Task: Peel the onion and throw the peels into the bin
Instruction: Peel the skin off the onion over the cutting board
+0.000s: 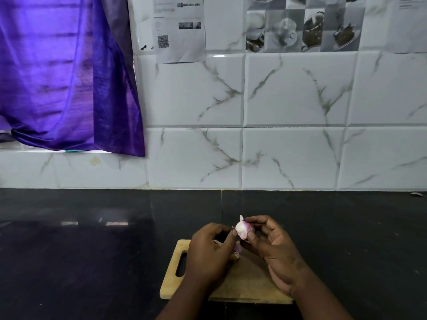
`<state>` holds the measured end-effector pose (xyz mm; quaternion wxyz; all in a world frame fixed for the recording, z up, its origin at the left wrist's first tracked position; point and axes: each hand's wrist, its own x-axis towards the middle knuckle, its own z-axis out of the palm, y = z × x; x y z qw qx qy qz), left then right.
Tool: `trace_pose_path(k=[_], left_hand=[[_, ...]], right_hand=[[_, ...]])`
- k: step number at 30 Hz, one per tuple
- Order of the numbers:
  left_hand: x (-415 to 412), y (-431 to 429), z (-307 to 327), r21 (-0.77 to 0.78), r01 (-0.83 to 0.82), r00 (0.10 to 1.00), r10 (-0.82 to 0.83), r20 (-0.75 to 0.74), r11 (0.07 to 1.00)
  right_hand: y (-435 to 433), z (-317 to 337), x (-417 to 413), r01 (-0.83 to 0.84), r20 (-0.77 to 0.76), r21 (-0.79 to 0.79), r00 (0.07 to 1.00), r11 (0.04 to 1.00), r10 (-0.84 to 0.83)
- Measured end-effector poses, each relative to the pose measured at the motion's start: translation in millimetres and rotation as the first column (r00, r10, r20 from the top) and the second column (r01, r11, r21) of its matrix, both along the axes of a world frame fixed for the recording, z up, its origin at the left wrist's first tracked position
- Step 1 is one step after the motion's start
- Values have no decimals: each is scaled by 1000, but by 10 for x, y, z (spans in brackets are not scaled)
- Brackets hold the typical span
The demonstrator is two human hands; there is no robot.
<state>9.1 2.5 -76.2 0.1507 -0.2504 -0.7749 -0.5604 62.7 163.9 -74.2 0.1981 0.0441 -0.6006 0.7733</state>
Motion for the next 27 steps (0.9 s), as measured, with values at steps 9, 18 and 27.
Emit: trace_pose_path(k=[9,18,27], left_hand=[[9,-17,6,5,24,999,-24,44,1000],[103,16,41,-172,-160,971,123,-206,972],[73,-8,32,-54,-76,992,70,-100,996]], right_hand=[[-2,-2,12,10,-12,108,1000,994,-9],[-13,-1,35,-2,-40,143,999,990,8],[0,-35,-11,-19,-62,63,998,998,23]])
